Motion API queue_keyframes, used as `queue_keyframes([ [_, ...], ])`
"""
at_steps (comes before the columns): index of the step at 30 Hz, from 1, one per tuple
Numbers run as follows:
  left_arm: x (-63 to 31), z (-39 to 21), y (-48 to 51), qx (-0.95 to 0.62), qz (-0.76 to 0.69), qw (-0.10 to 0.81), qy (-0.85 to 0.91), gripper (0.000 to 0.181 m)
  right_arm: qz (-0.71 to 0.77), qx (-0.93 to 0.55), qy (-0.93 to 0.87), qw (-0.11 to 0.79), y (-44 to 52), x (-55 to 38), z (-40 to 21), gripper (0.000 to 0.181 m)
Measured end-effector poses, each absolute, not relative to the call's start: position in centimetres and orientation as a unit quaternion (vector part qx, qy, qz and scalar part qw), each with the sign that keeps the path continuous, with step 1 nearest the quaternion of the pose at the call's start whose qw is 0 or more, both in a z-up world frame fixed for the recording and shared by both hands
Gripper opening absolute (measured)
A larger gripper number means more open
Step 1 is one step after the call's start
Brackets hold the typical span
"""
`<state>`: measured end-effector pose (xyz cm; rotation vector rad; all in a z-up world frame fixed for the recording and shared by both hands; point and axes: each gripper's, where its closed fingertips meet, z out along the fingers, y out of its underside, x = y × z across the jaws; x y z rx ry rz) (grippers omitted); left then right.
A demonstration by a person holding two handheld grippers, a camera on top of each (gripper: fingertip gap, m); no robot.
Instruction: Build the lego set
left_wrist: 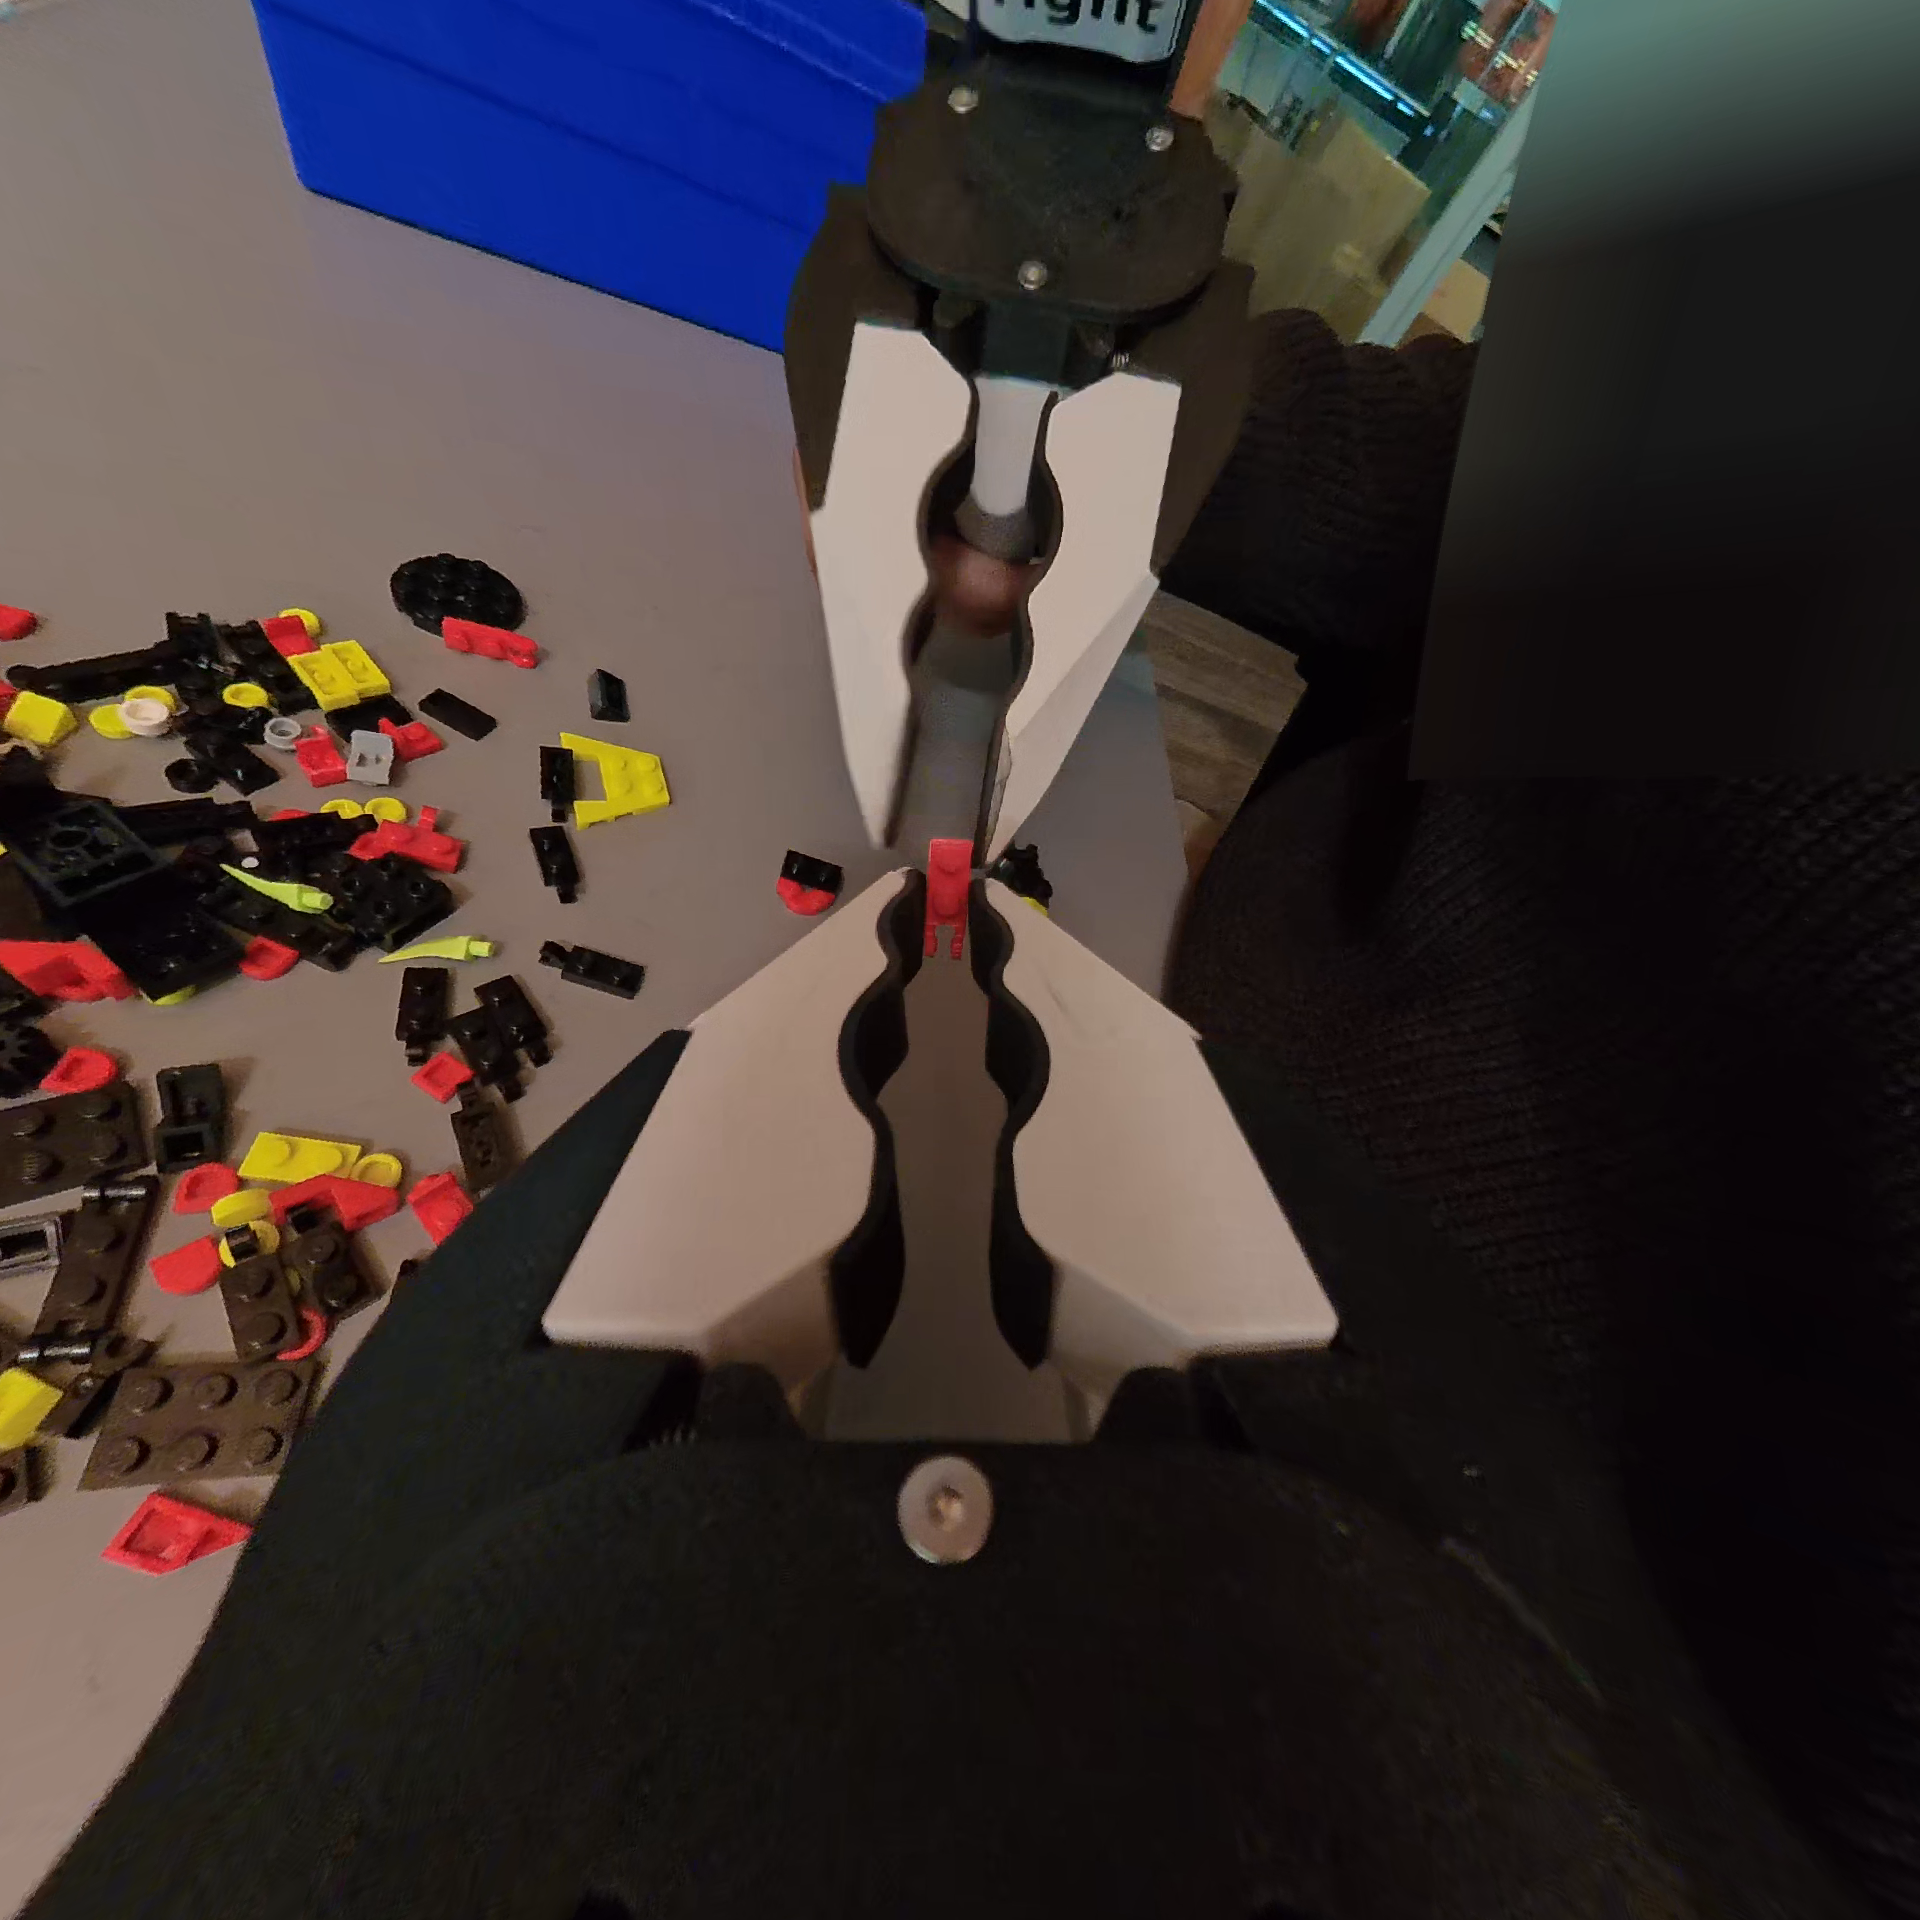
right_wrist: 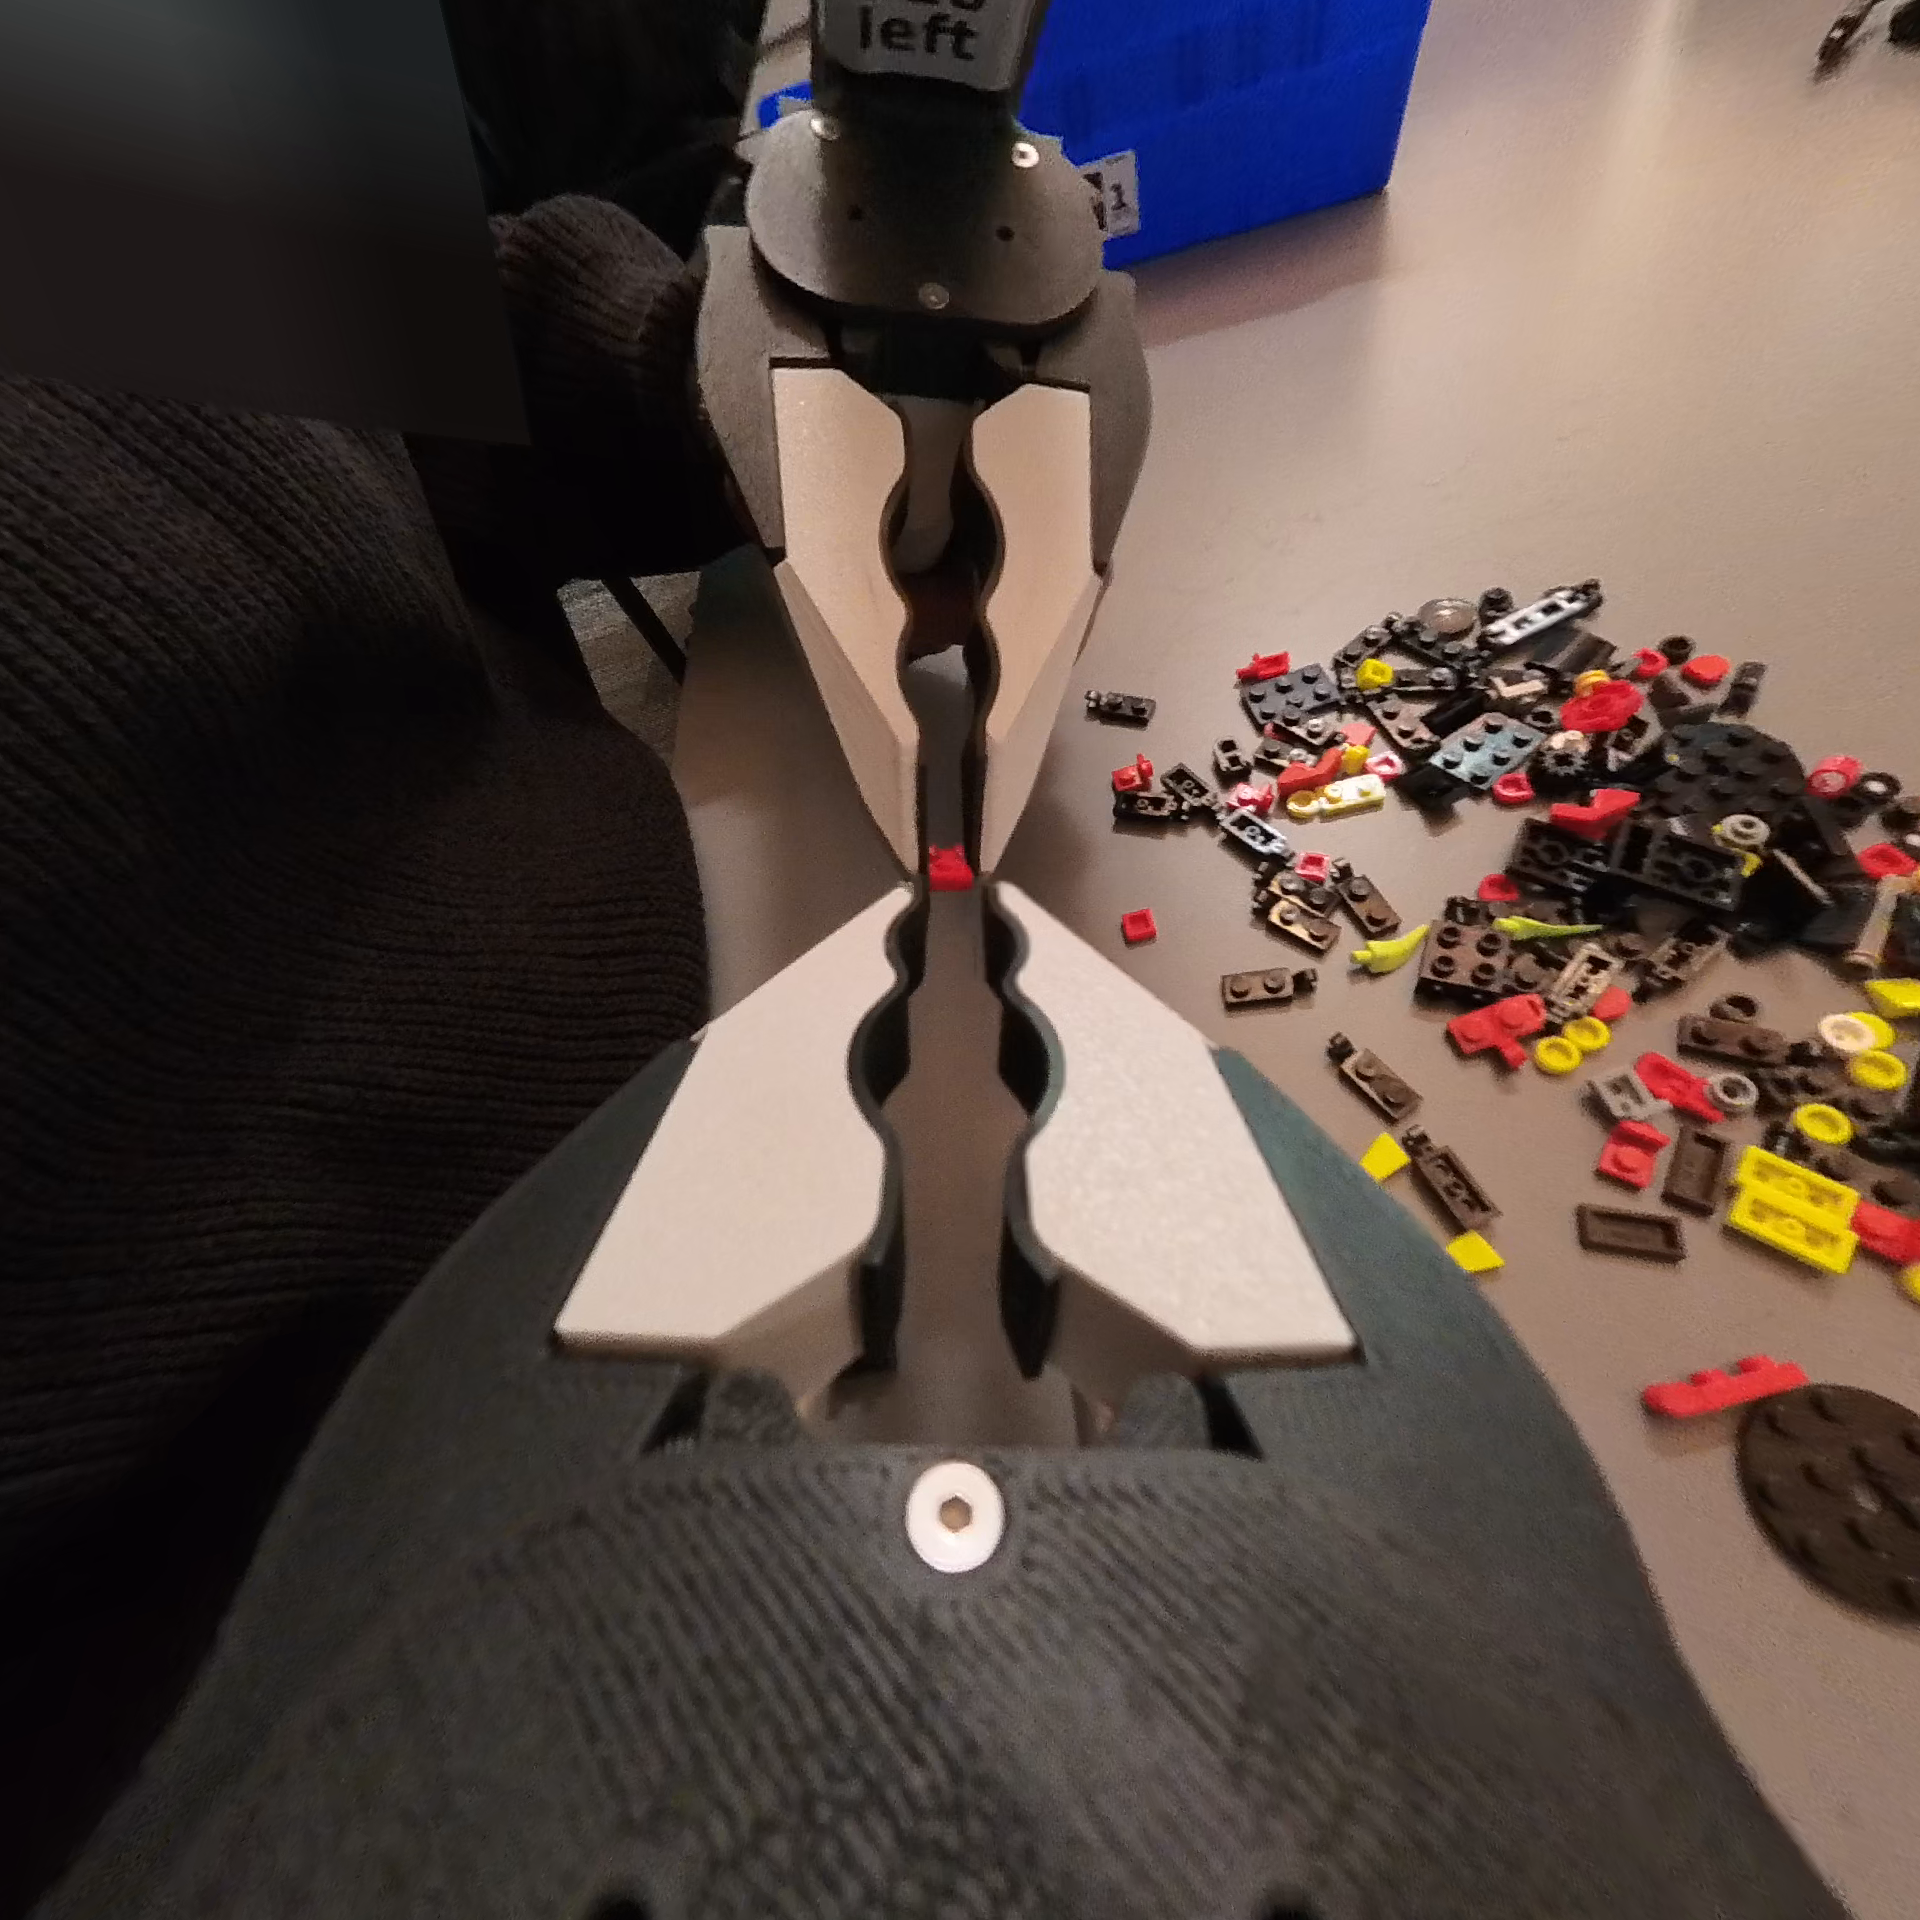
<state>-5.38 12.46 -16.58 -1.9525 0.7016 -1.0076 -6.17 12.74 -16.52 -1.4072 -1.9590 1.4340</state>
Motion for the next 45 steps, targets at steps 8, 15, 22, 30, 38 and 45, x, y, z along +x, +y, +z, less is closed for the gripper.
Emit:
queue_keyframes([
  [8, -5.1, -19.5, 13.3, -0.818, -0.329, 0.371, 0.294, 0.005, 0.364, -0.556, -0.717, 0.211, 16.7, -3.5, -20.5, 0.027],
  [15, -4.2, -22.2, 14.4, -0.85, -0.253, 0.319, 0.335, 0.005, 0.343, -0.551, -0.732, 0.208, 16.7, -3.5, -22.0, 0.024],
  [22, -4.0, -22.9, 15.4, -0.854, -0.238, 0.299, 0.353, 0.005, 0.34, -0.541, -0.741, 0.206, 16.3, -3.6, -22.4, 0.019],
  [30, -3.5, -23.0, 15.2, -0.85, -0.241, 0.286, 0.371, 0.005, 0.332, -0.538, -0.748, 0.202, 16.2, -3.5, -22.8, 0.013],
  [38, -3.5, -23.1, 15.1, -0.85, -0.24, 0.28, 0.378, 0.005, 0.336, -0.536, -0.748, 0.199, 16.0, -3.6, -22.8, 0.012],
  [45, -3.3, -23.3, 15.0, -0.851, -0.228, 0.269, 0.389, 0.005, 0.337, -0.534, -0.75, 0.198, 15.8, -3.7, -22.8, 0.012],
])
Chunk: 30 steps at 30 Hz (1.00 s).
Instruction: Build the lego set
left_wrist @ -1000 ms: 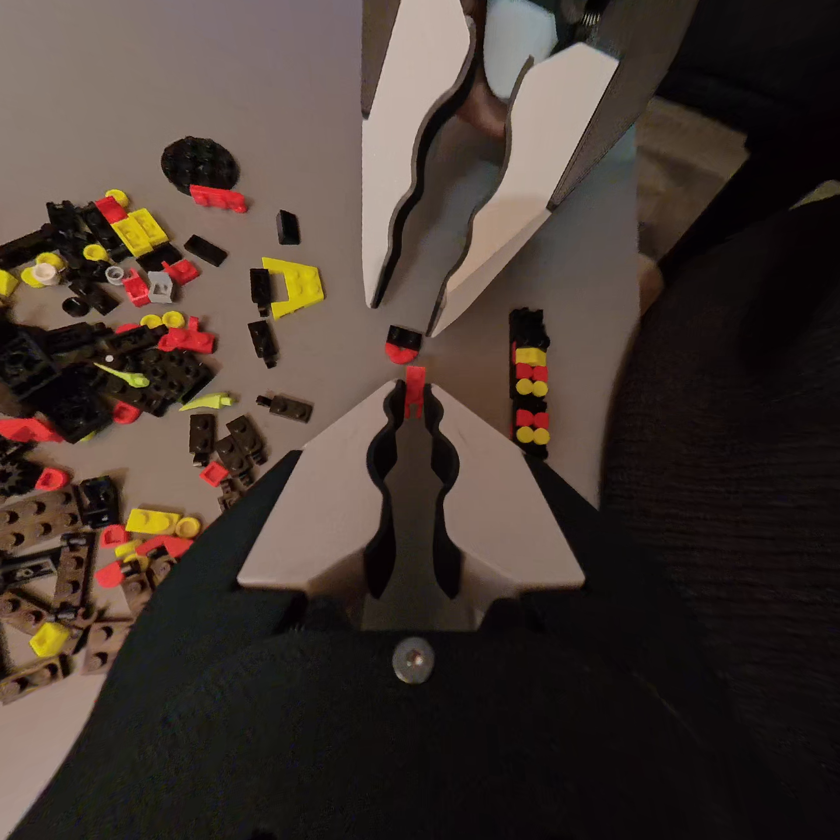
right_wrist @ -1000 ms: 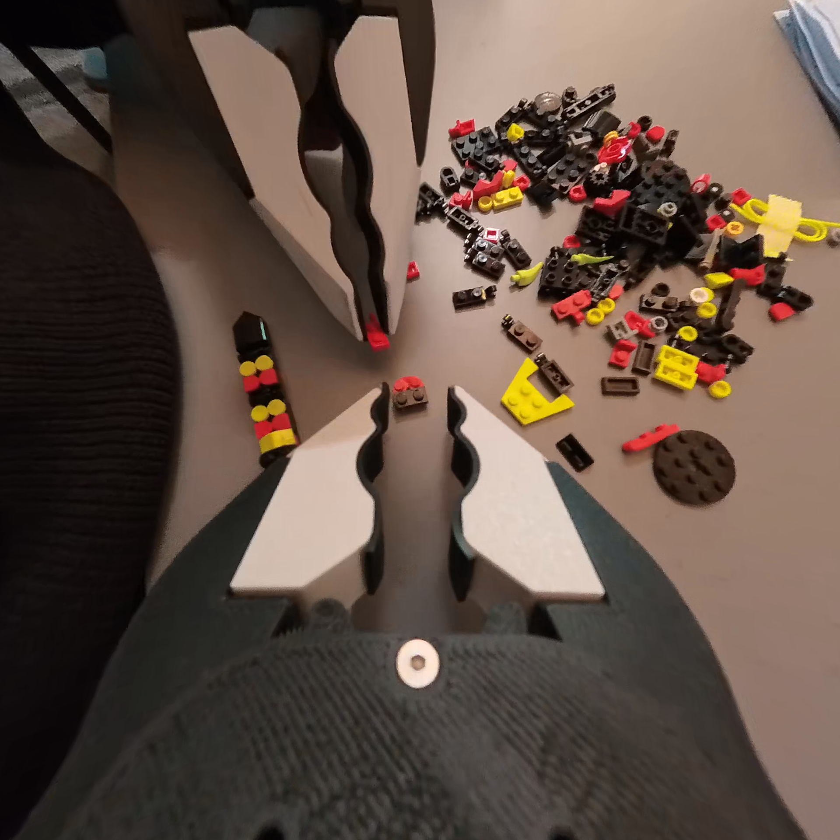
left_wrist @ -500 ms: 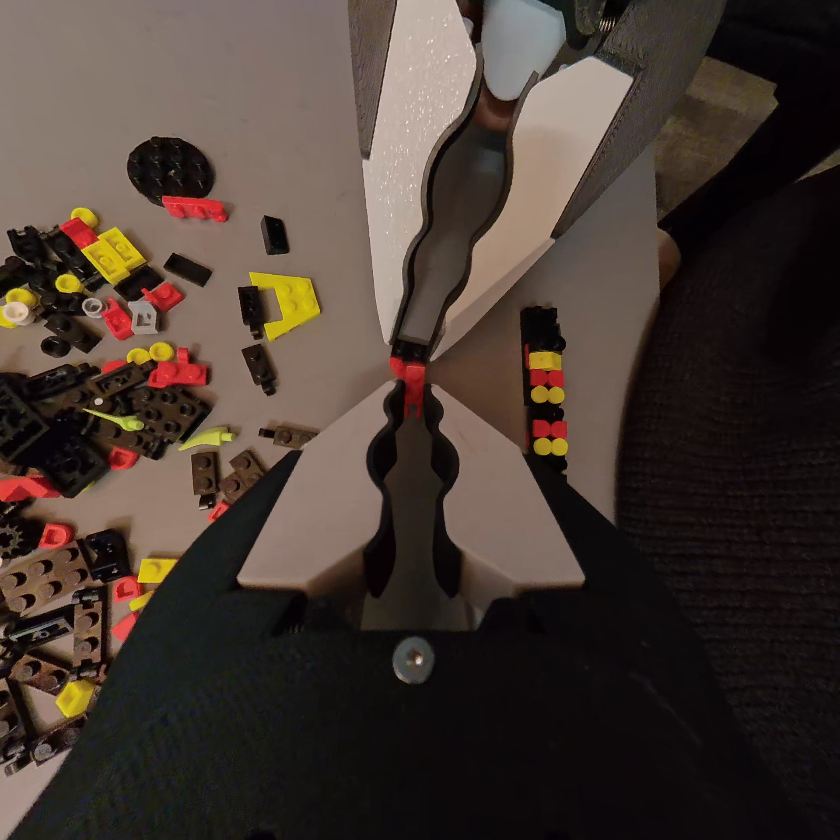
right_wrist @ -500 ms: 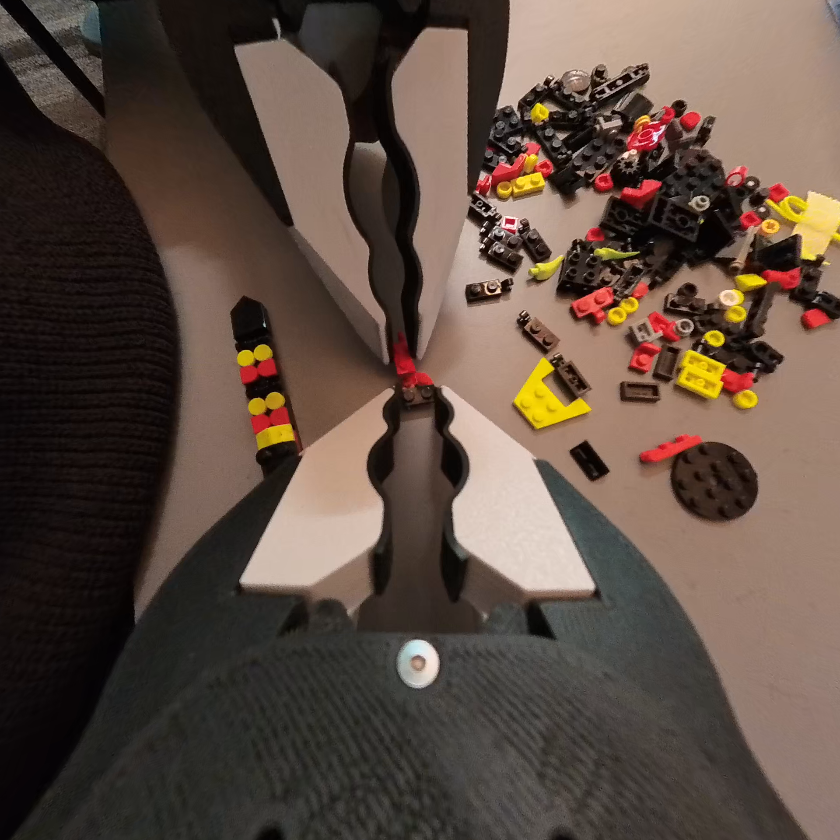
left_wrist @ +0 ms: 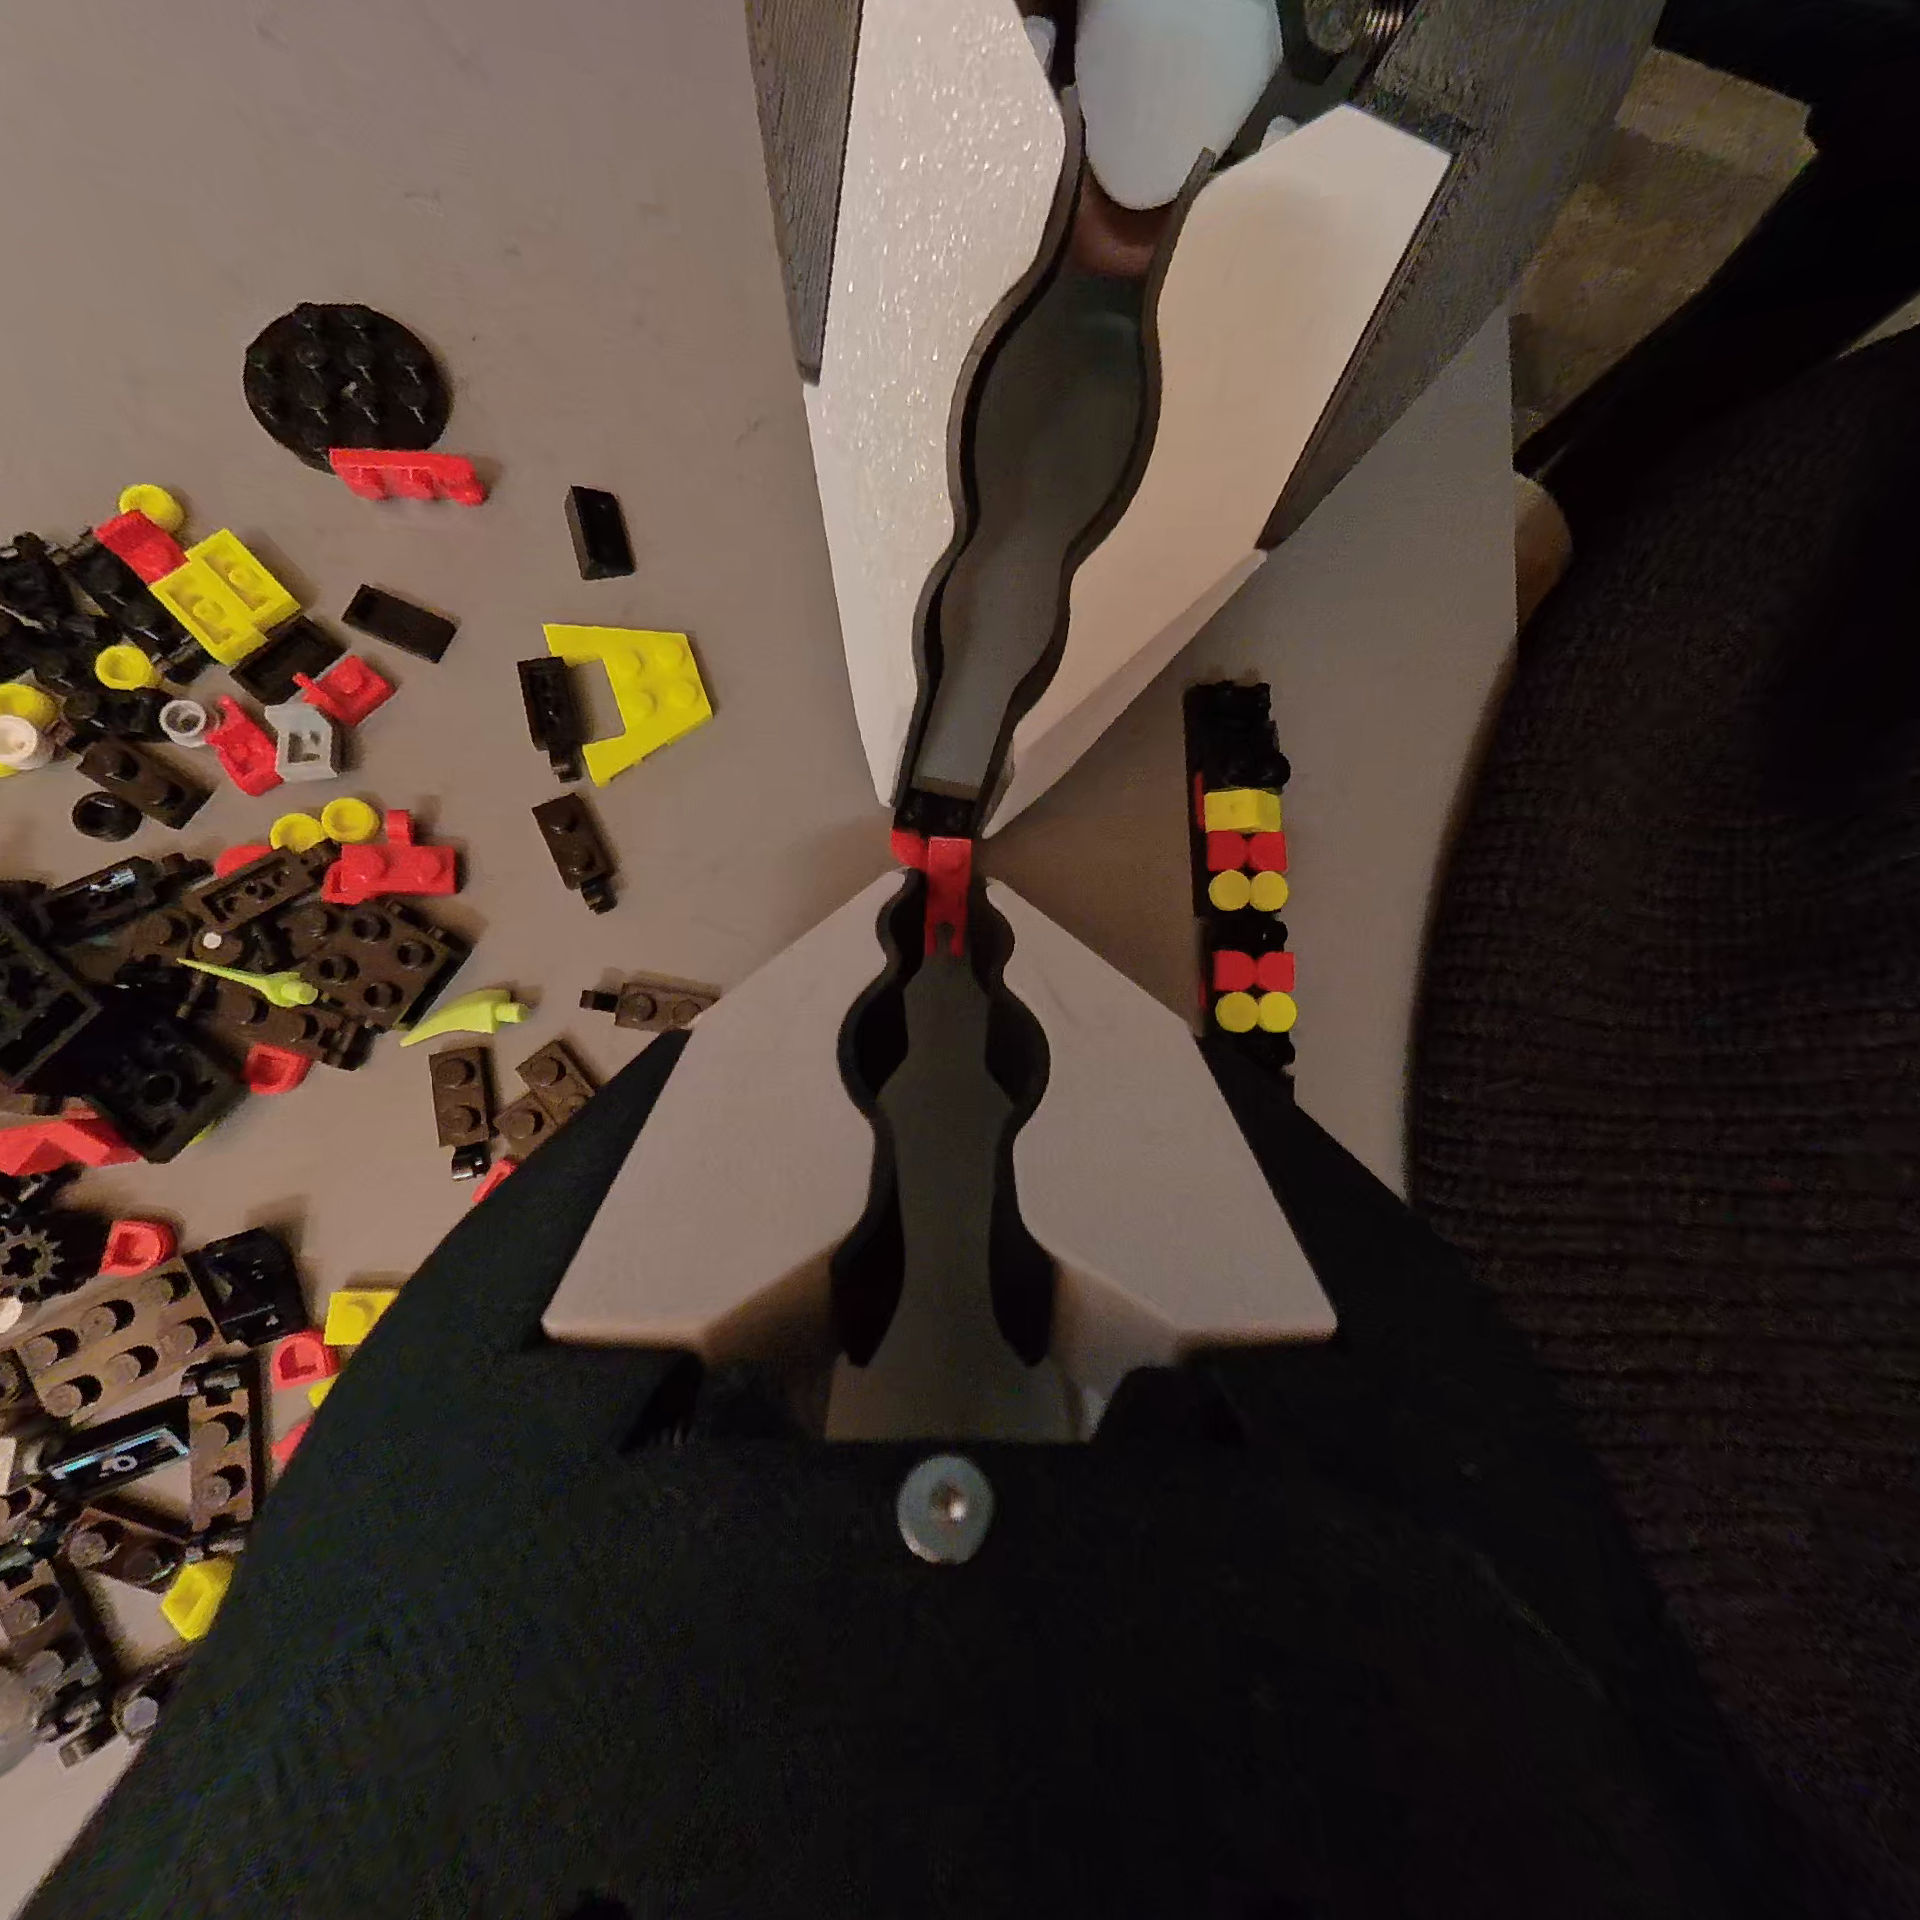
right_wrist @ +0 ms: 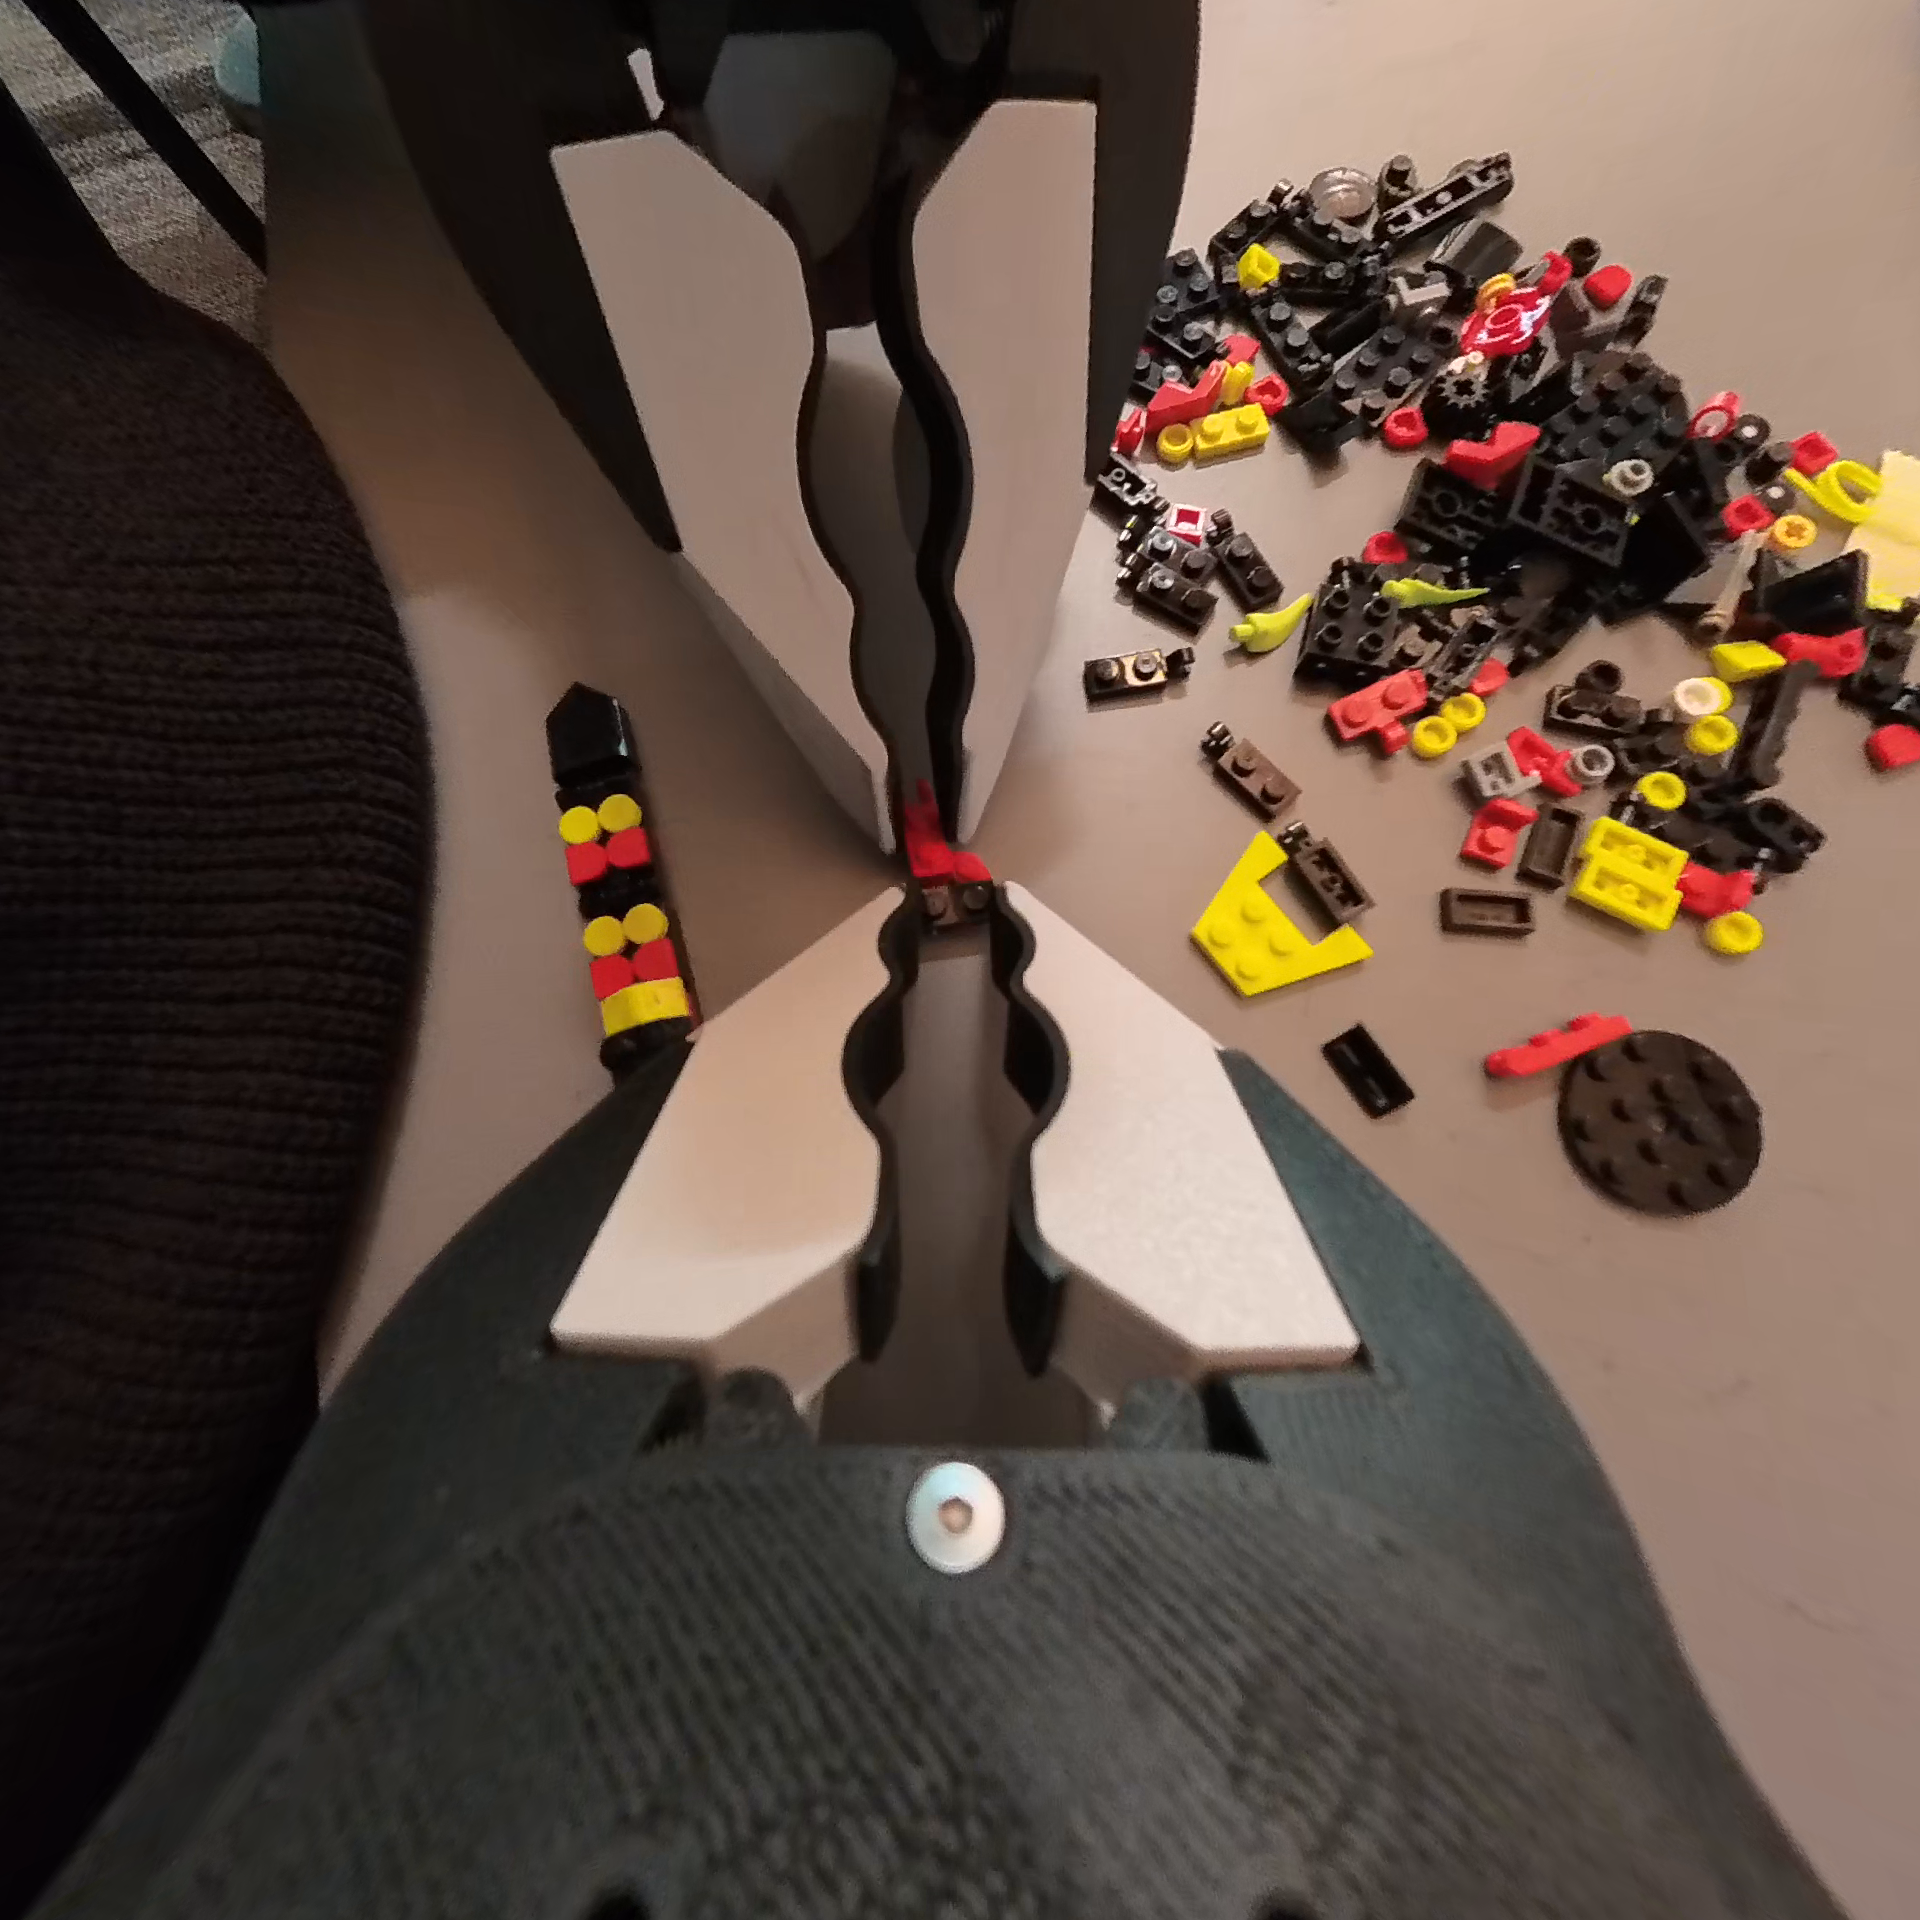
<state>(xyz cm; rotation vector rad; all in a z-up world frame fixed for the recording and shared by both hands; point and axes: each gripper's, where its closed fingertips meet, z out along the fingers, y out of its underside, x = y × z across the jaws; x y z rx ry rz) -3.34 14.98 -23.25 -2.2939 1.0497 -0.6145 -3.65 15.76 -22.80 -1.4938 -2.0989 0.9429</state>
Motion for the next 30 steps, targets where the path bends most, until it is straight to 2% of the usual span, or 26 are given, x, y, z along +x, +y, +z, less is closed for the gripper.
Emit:
queue_keyframes([
  [21, -3.3, -23.4, 14.9, -0.859, -0.211, 0.243, 0.398, 0.005, 0.349, -0.545, -0.738, 0.192, 15.8, -3.8, -22.5, 0.011],
  [30, -3.3, -23.4, 15.0, -0.861, -0.211, 0.241, 0.396, 0.005, 0.337, -0.587, -0.713, 0.18, 16.9, -3.7, -22.4, 0.018],
])
